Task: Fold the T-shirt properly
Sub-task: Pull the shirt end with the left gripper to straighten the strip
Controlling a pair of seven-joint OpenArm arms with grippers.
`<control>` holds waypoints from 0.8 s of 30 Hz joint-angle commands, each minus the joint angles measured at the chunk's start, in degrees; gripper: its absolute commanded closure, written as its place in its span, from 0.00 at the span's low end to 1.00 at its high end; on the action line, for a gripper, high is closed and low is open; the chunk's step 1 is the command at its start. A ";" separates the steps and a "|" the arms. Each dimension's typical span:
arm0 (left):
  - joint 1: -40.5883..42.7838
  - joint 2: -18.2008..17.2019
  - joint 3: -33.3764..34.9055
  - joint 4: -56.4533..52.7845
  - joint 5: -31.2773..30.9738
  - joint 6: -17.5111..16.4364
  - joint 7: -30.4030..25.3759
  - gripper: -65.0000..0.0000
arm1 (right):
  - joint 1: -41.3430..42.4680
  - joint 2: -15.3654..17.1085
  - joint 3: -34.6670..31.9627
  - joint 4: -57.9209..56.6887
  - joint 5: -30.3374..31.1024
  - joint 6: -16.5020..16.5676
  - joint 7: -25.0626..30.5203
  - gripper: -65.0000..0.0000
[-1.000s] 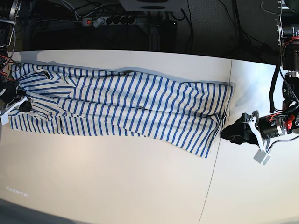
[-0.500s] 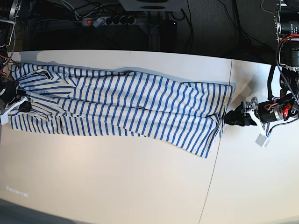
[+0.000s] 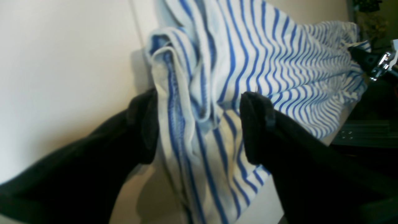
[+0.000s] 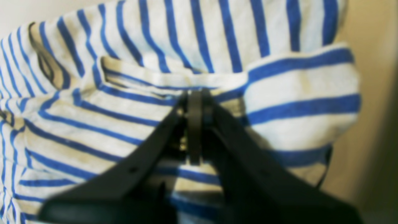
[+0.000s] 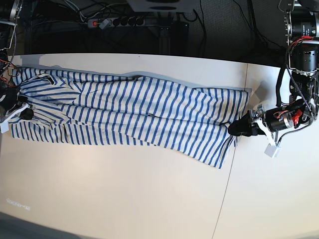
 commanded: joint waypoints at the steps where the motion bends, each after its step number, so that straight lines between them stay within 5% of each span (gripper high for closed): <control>1: -0.59 -0.44 -0.07 0.39 0.90 0.16 1.16 0.34 | -0.09 0.96 0.04 -0.22 -1.92 3.74 -3.28 1.00; 15: -0.61 2.62 -0.04 0.39 3.45 0.16 0.87 0.36 | -0.09 0.94 0.04 -0.22 -1.44 3.72 -3.28 1.00; 24: -0.61 2.78 -0.04 0.39 7.19 0.16 -5.53 0.89 | -0.07 0.96 0.04 -0.20 -0.63 3.72 -3.26 1.00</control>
